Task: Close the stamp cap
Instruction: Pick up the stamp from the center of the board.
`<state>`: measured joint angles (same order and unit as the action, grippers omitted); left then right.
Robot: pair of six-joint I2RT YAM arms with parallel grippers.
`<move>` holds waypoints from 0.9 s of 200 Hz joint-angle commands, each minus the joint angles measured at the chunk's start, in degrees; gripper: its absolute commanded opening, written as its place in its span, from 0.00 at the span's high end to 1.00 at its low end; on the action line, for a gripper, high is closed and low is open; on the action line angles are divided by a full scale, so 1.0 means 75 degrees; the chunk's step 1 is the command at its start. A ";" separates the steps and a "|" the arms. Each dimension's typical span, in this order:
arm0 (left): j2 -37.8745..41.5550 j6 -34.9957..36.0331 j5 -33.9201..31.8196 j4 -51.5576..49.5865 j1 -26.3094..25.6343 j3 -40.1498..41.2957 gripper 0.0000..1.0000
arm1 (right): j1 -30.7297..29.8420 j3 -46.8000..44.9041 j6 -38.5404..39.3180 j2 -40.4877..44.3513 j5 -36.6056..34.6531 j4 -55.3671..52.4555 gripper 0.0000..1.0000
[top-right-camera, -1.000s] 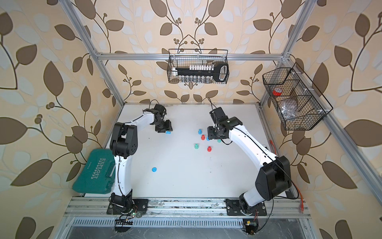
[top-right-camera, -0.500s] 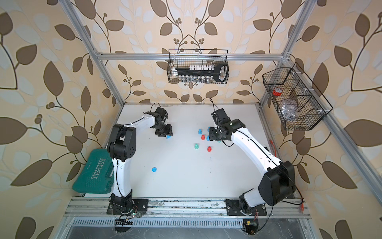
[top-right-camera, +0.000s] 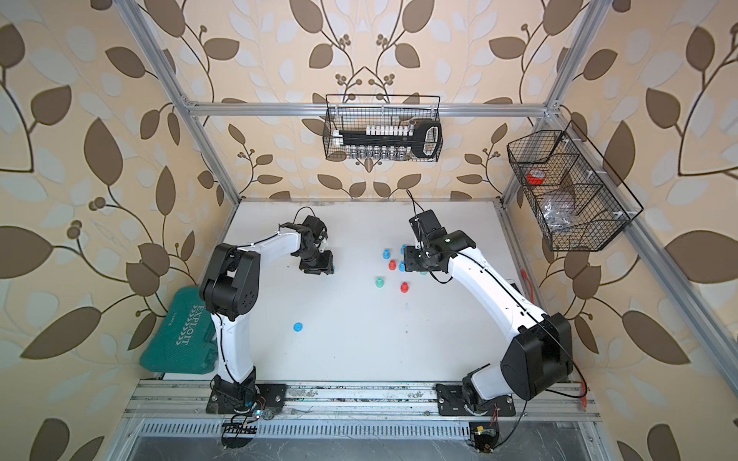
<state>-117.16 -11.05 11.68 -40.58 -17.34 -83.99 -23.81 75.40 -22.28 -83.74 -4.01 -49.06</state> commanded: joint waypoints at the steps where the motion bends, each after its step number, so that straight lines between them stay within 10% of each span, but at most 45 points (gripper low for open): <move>1: 0.0118 -0.0027 -0.0028 -0.0007 -0.0118 0.0074 0.49 | 0.0036 -0.0171 -0.0122 0.0156 0.0116 0.0025 0.42; 180: -0.0555 0.0477 -0.0087 -0.0397 -0.0230 -0.0445 0.59 | 0.0240 -0.0274 -0.0192 0.0128 0.0287 0.0025 0.43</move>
<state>-121.56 -8.49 11.53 -41.80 -18.79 -90.50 -22.35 73.71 -22.98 -82.15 -2.66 -49.04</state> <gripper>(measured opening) 0.420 0.576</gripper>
